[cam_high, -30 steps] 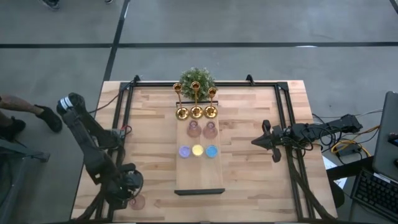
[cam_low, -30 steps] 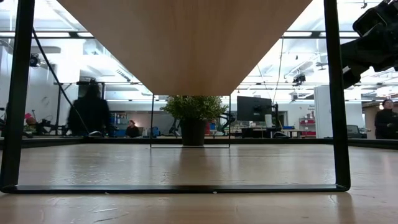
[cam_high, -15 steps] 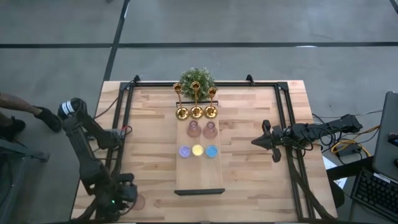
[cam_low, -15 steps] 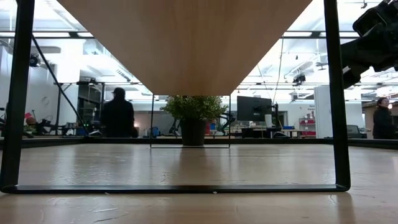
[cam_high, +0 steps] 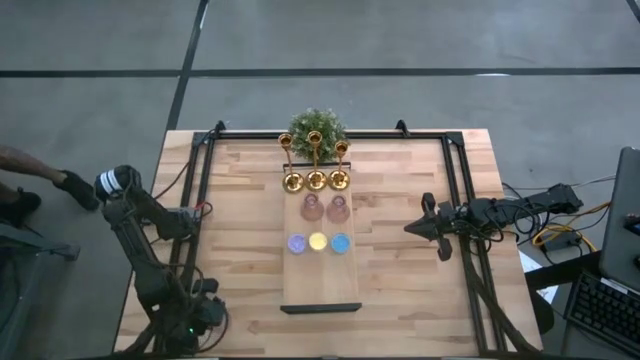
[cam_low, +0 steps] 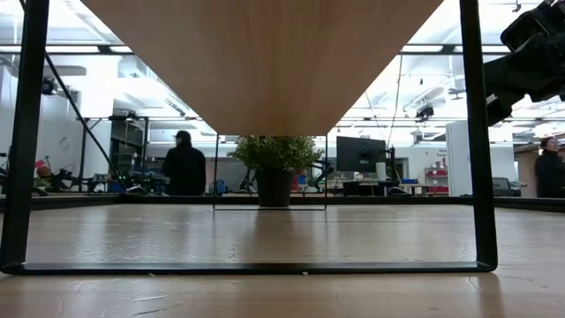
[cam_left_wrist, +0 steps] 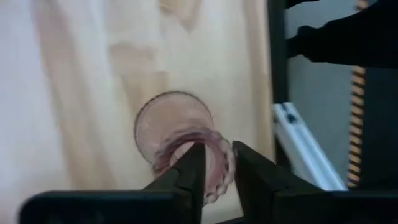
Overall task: Pick & Place candle stick holders
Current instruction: Put the pink glass candle holder on the shelf aligned with the pink glass candle holders
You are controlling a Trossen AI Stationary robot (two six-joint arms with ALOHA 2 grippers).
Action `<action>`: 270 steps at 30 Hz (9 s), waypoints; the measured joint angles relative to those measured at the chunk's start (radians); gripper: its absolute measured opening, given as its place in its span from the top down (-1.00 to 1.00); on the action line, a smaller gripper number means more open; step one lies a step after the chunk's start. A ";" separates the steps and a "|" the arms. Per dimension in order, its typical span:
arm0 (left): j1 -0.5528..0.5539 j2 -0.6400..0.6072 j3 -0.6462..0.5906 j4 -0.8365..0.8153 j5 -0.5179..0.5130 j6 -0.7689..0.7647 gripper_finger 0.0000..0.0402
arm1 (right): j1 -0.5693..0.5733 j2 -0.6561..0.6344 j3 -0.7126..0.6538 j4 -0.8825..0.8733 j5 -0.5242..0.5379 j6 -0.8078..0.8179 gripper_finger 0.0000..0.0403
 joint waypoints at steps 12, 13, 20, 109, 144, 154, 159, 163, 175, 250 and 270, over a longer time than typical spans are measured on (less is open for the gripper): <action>0.072 -0.058 -0.004 -0.232 -0.074 0.074 0.87 | 0.000 0.000 0.000 0.000 0.000 0.000 0.96; 0.083 -0.077 -0.006 -0.247 -0.074 0.078 0.88 | 0.000 0.000 0.000 0.000 0.000 0.000 0.96; 0.169 -0.206 -0.012 -0.368 -0.118 0.101 0.92 | 0.000 0.000 0.000 0.000 0.000 0.000 0.96; 1.284 -0.352 -0.522 0.680 0.136 0.894 0.00 | 0.000 0.000 0.000 0.000 0.000 0.000 0.96; 1.211 -0.355 -0.511 0.779 0.260 -0.287 0.03 | 0.000 0.000 0.000 0.034 0.236 -0.095 0.96; 1.173 -0.355 -0.488 0.772 0.140 -0.367 0.03 | 0.000 0.002 0.000 0.054 0.269 0.628 0.96; 1.162 -0.355 -0.488 0.776 0.127 -0.376 0.03 | 0.001 0.074 0.000 0.021 0.166 0.647 0.96; 1.151 -0.355 -0.488 0.776 0.130 -0.371 0.03 | 0.001 0.188 0.000 0.015 0.087 0.612 0.96; 1.143 -0.359 -0.486 0.593 0.376 -0.363 0.03 | 0.001 0.650 0.000 0.372 0.069 0.329 0.56; 1.109 -0.370 -0.572 0.476 0.107 0.384 0.03 | 0.055 1.613 0.483 0.505 -0.084 0.896 0.76; 1.109 -0.413 -0.607 0.459 0.270 -0.041 0.05 | 0.062 1.715 0.465 0.676 0.113 0.207 0.96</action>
